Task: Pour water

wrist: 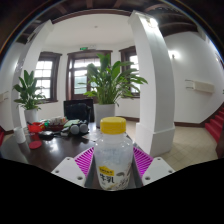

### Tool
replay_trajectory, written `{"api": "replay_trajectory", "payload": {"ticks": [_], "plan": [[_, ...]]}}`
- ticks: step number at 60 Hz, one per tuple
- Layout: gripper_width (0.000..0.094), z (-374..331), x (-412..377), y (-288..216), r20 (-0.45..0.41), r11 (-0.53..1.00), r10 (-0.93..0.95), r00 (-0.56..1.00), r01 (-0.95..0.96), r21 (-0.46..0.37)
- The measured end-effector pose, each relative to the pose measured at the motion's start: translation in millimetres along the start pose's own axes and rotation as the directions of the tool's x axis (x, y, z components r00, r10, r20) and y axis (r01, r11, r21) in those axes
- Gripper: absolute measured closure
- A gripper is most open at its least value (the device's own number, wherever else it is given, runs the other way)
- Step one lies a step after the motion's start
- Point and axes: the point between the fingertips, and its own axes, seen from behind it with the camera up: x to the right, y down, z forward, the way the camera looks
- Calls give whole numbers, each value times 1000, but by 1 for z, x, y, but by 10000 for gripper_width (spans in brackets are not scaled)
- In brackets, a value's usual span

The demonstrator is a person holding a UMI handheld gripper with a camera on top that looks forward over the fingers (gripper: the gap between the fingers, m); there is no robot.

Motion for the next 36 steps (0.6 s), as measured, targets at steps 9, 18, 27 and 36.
{"api": "replay_trajectory", "payload": {"ticks": [9, 18, 27, 36], "plan": [[459, 7, 8, -1, -13, 1000, -20, 1000, 20, -15], [558, 3, 6, -2, -33, 999, -39, 999, 38, -27], [560, 17, -4, -7, -29, 993, -108, 994, 107, -53], [558, 24, -48, -22, 2, 957, -287, 958, 287, -41]]}}
